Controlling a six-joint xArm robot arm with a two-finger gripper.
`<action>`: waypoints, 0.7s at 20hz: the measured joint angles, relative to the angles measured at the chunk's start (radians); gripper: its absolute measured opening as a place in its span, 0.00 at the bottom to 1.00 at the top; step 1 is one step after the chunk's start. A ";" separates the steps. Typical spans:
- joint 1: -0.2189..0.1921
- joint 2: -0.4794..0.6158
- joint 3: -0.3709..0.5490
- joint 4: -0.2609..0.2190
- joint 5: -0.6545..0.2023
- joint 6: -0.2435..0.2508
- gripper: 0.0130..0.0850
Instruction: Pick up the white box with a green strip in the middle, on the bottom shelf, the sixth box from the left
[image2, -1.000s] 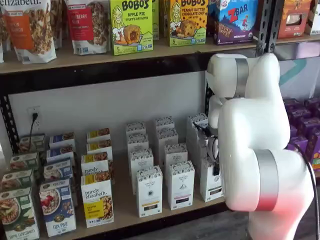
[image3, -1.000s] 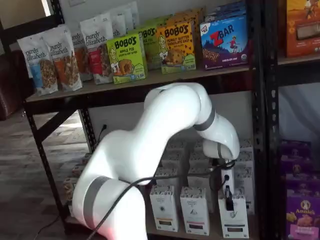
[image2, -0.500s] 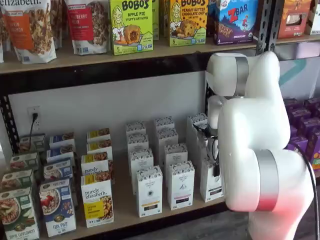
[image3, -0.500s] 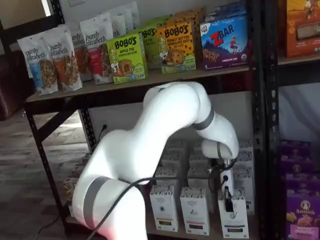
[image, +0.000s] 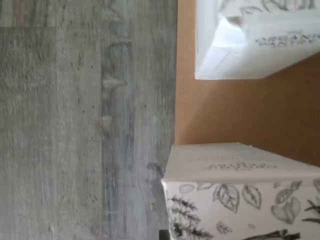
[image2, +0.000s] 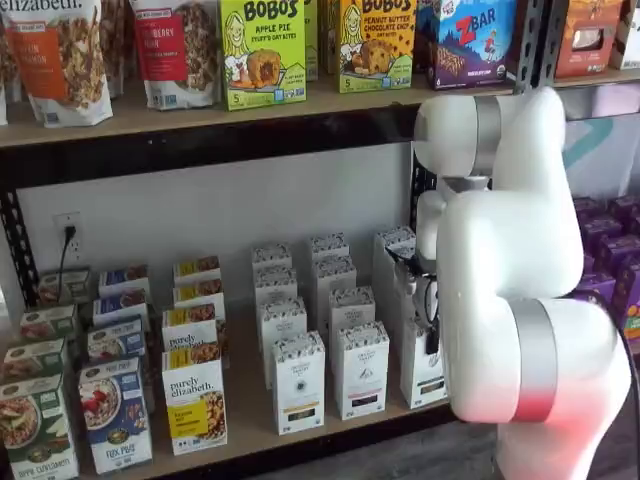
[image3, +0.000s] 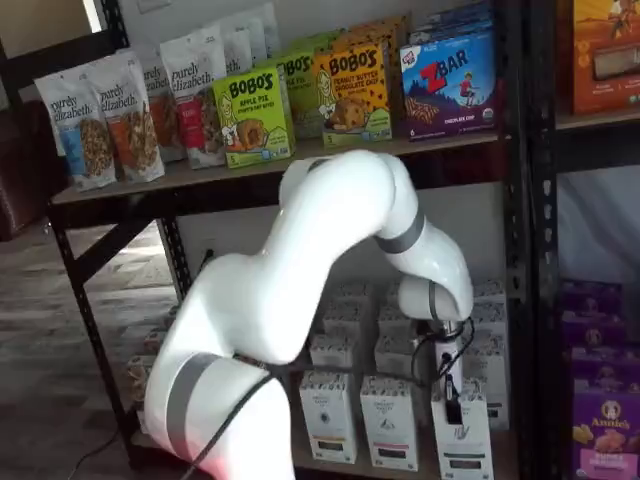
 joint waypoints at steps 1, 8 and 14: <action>0.001 -0.017 0.028 0.005 -0.013 -0.003 0.56; 0.023 -0.211 0.353 0.035 -0.174 -0.007 0.56; 0.050 -0.388 0.620 0.086 -0.283 -0.029 0.56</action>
